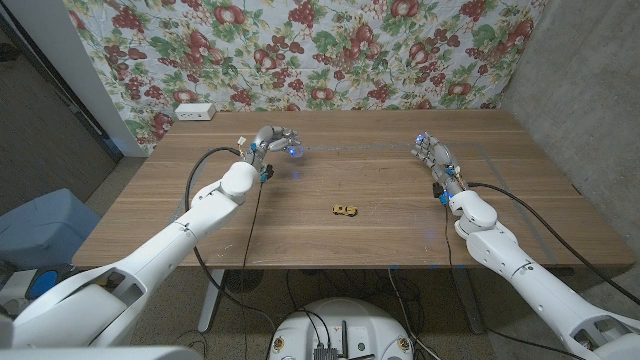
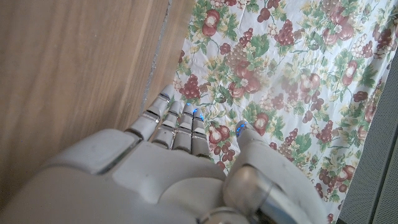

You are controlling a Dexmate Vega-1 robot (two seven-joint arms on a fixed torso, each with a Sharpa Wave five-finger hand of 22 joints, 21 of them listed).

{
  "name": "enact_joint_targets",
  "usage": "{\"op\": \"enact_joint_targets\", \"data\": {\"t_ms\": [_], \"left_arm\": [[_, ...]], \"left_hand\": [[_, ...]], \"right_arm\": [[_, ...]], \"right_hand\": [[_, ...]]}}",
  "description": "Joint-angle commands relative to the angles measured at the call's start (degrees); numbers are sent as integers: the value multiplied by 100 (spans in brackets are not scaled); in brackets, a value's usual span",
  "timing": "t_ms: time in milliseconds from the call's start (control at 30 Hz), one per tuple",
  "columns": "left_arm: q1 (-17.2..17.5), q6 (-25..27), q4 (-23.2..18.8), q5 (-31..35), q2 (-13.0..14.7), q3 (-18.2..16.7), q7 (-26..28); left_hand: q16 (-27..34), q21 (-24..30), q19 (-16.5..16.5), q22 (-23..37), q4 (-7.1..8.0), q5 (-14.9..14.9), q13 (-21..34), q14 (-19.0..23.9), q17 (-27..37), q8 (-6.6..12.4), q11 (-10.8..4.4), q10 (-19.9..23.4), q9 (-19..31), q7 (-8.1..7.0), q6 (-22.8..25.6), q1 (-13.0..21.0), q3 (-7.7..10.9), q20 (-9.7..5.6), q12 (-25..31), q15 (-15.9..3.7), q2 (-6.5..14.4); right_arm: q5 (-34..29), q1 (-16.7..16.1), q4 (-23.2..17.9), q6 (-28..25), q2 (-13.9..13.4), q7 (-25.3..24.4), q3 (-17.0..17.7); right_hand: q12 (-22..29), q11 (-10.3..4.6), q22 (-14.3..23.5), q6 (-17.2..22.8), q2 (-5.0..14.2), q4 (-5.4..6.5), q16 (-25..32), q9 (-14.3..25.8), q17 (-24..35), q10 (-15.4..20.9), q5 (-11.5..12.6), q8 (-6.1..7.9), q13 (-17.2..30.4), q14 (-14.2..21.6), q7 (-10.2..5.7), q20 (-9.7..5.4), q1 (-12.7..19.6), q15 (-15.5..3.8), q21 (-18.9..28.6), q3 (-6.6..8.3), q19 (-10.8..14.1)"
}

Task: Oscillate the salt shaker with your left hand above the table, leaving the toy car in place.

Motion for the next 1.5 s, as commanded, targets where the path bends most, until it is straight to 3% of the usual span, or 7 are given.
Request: {"op": "enact_joint_targets", "data": {"t_ms": [33,900,1400,1500], "left_arm": [[71,-80,-198,-72,38,-72,-88],[257,-172,-547,-406,192,-281,-368],[240,-262,-435,-411,154,-312,-327],[223,-574,-266,-701,112,-384,-638]], "left_hand": [[14,54,1070,294,423,32,4,1128,23,-15,2,51,27,46,407,901,390,-1609,-13,-1831,921],[-50,210,1028,307,425,32,10,1202,12,-71,2,83,47,53,453,974,345,-1617,-70,-1831,899],[-75,310,1039,309,433,32,13,1256,13,-108,8,113,57,61,459,1003,319,-1627,-93,-1831,894],[-77,321,1013,311,439,31,14,1274,14,-118,-5,134,60,54,451,1008,313,-1632,-92,-1829,899]], "right_arm": [[-25,-34,-31,55,-28,-3,29],[-91,66,29,108,7,15,1],[-117,91,13,80,11,-12,-12],[-133,115,34,89,23,-11,-23]], "right_hand": [[40,-16,6,46,-16,-16,23,20,11,36,3,20,-7,15,4,-21,-15,6,-17,30,50],[39,-18,8,54,1,-25,36,20,8,35,4,21,-10,17,-9,-30,-55,-15,-86,65,72],[41,-20,9,53,-5,-35,43,20,6,41,3,19,-11,18,-3,-31,-74,-6,-118,84,102],[39,-24,9,54,-6,-36,44,20,6,37,2,20,-11,17,-4,-29,-77,-9,-123,85,105]]}}
